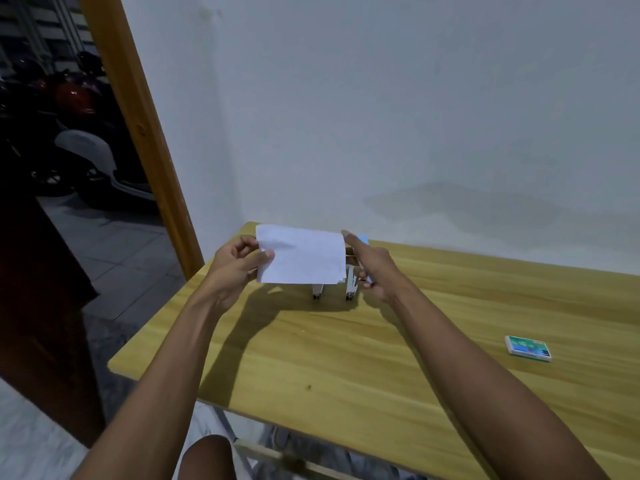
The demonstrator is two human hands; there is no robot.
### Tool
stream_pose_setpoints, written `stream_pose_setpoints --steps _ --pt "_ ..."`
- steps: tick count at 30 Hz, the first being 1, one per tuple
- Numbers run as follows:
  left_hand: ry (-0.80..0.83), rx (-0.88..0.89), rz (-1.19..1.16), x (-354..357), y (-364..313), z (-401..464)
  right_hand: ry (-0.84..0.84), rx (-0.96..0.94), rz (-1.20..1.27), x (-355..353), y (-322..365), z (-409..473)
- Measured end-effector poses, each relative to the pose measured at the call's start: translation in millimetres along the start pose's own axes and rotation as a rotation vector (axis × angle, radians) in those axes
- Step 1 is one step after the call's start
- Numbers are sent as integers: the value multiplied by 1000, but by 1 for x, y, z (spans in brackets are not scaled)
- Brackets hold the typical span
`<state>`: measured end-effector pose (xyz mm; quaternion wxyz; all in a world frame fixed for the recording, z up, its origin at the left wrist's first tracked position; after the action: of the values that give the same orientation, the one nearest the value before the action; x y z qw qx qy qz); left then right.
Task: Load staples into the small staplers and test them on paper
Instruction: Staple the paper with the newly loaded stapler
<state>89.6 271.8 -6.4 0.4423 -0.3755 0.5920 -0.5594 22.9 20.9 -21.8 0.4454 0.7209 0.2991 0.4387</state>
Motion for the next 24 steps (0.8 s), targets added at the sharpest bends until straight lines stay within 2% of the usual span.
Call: stream_pose_setpoints --steps 3,5,8,12,19,24 --pt "19 52 183 14 -13 10 137 12 201 -8 15 8" --pt "16 50 226 23 -15 16 111 -97 114 -17 28 9" --pt "41 -10 163 39 -19 21 122 -263 -78 -26 41 10" --pt "147 28 199 59 -24 24 141 -351 -207 -32 49 8" --pt "238 20 207 76 -29 29 136 -356 -166 -54 44 17" --pt "262 23 211 84 -30 32 121 -448 -72 -59 53 17"
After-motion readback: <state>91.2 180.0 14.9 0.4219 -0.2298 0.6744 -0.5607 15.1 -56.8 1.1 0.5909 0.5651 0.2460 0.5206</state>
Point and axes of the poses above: each hand's wrist, its own z-axis towards the middle knuckle, its own x-axis out of the palm, y = z × x, the point moved 3 cm from there along z, towards the middle knuckle, and after that the axes turned 15 degrees about z, right-handed, at the moved point
